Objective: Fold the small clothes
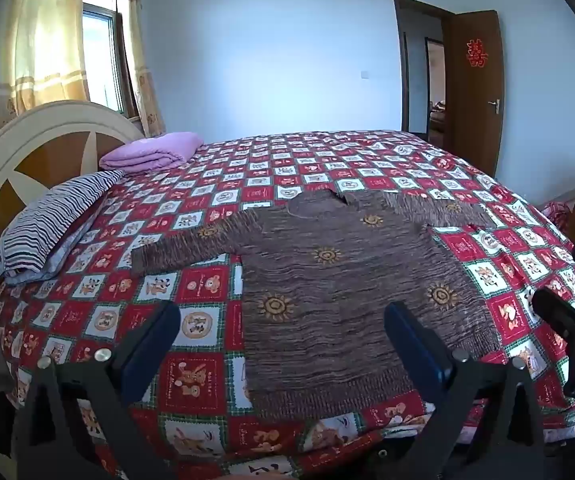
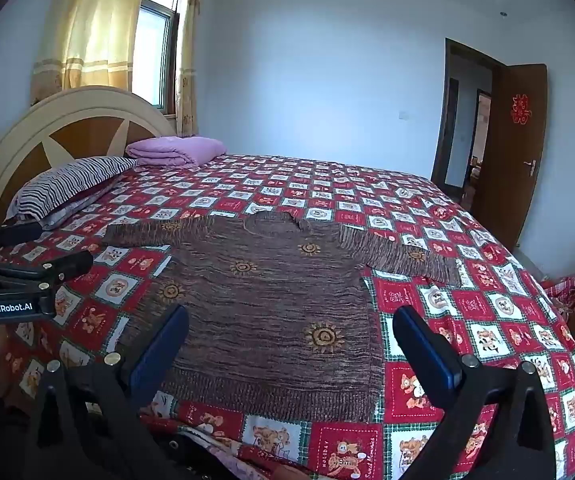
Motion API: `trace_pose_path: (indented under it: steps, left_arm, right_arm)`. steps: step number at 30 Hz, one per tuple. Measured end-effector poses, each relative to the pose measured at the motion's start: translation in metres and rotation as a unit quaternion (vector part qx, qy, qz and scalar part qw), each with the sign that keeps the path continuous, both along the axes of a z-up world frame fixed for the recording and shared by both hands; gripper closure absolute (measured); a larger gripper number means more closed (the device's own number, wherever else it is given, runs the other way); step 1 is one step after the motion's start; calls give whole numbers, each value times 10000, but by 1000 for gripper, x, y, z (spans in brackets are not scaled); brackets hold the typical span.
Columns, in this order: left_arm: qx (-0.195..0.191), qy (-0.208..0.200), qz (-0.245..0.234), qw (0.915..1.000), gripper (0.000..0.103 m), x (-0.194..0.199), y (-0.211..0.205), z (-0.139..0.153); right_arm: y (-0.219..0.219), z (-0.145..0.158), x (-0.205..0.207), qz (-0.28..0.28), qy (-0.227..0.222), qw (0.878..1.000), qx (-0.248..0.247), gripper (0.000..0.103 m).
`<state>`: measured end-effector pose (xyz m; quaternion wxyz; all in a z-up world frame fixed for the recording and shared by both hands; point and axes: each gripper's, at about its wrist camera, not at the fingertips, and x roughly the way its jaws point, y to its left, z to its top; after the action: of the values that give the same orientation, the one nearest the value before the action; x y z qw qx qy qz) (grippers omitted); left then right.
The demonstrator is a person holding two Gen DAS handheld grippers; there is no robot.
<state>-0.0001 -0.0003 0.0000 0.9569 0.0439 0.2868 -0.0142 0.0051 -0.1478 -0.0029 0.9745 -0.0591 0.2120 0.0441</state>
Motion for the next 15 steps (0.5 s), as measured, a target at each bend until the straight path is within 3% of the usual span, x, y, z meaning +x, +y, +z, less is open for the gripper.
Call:
trace_pose_path:
  steps: [15]
  left_arm:
    - [0,-27,58,10000,0,2,1,-1]
  right_arm:
    - [1,-5,5,13,65,10000,37,1]
